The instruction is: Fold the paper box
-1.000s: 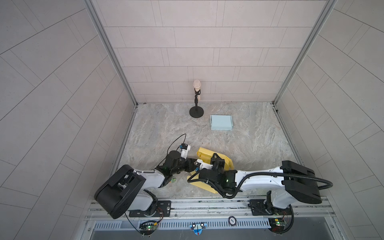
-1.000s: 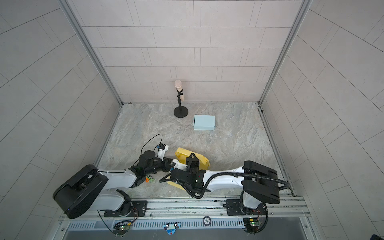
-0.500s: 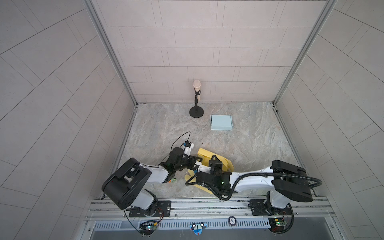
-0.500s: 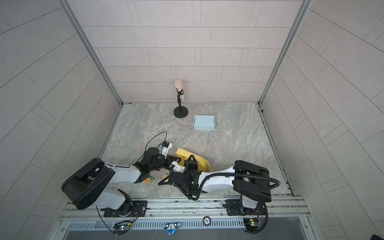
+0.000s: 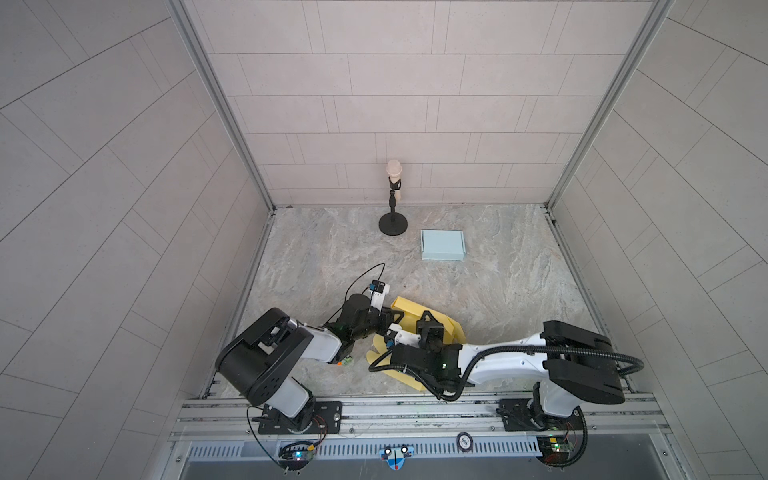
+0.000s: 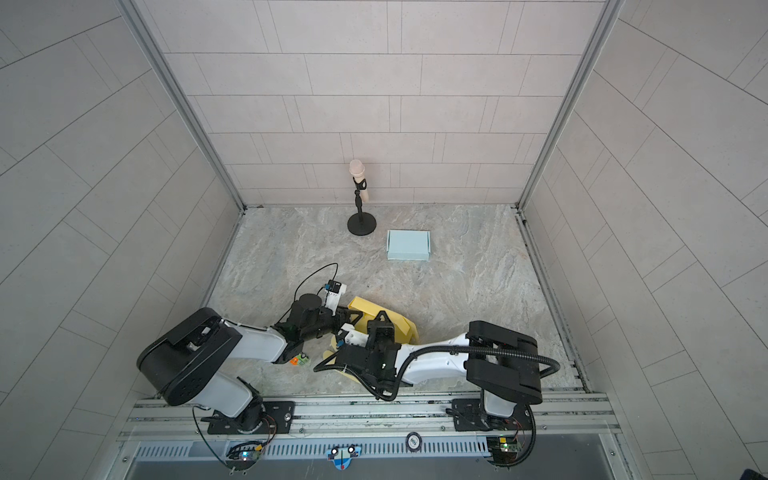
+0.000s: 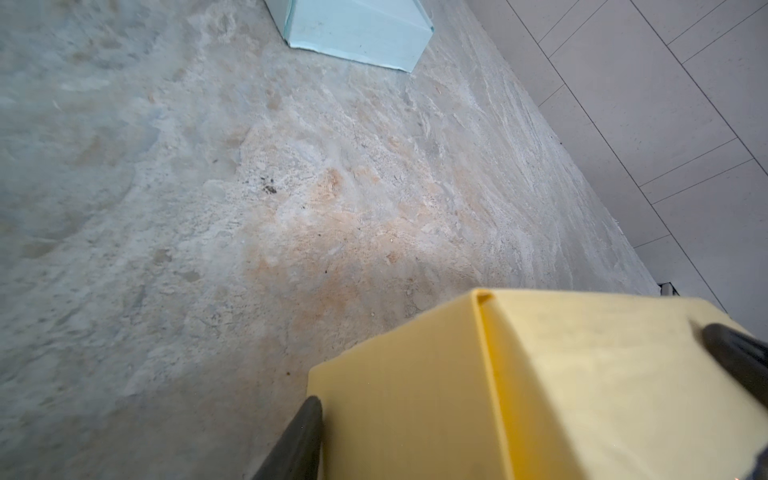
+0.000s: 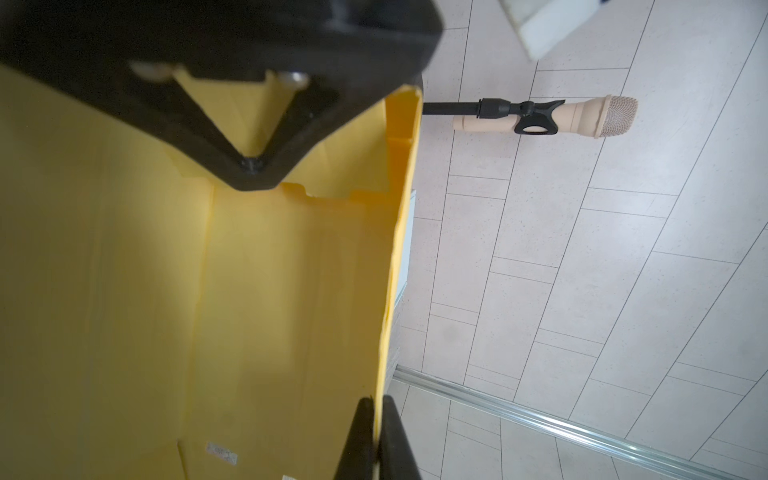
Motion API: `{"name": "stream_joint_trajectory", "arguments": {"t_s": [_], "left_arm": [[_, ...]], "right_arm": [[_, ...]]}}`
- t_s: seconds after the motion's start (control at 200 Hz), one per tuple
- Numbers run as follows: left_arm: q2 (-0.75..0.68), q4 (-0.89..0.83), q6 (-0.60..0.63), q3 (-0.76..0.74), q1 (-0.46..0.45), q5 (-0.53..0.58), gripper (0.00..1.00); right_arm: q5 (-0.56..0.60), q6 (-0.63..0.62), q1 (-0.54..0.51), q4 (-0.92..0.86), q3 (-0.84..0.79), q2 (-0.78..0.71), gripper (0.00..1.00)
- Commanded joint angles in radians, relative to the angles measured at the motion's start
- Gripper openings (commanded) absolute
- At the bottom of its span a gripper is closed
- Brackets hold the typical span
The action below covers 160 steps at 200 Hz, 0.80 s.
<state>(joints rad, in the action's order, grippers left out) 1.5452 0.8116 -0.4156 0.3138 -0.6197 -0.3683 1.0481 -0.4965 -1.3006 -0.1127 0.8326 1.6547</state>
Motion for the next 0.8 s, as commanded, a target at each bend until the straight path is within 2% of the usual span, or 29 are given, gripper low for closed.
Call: {"name": "stream_joint_trajectory", "arguments": {"t_s": [0.0, 0.225, 0.461, 0.571, 0.701, 0.796], "left_arm": [[-0.004, 0.068, 0.048, 0.003, -0.027, 0.058, 0.38], [-0.008, 0.038, 0.076, 0.003, -0.065, 0.137, 0.25], [0.004, 0.095, 0.09, -0.015, -0.096, 0.176, 0.22], [0.002, 0.116, 0.102, -0.018, -0.101, 0.176, 0.18], [-0.016, 0.106, 0.123, -0.021, -0.109, 0.183, 0.14], [-0.032, 0.098, 0.137, -0.028, -0.116, 0.194, 0.12]], "right_arm": [[-0.048, 0.001, -0.016, -0.04, 0.02, 0.014, 0.0], [-0.048, 0.016, -0.017, -0.056, 0.027, 0.01, 0.0], [-0.047, 0.044, -0.031, -0.072, 0.037, 0.016, 0.0], [-0.068, 0.081, -0.038, -0.095, 0.052, 0.02, 0.0], [-0.098, 0.148, -0.043, -0.13, 0.071, 0.017, 0.05], [-0.166, 0.202, -0.043, -0.148, 0.072, -0.019, 0.11]]}}
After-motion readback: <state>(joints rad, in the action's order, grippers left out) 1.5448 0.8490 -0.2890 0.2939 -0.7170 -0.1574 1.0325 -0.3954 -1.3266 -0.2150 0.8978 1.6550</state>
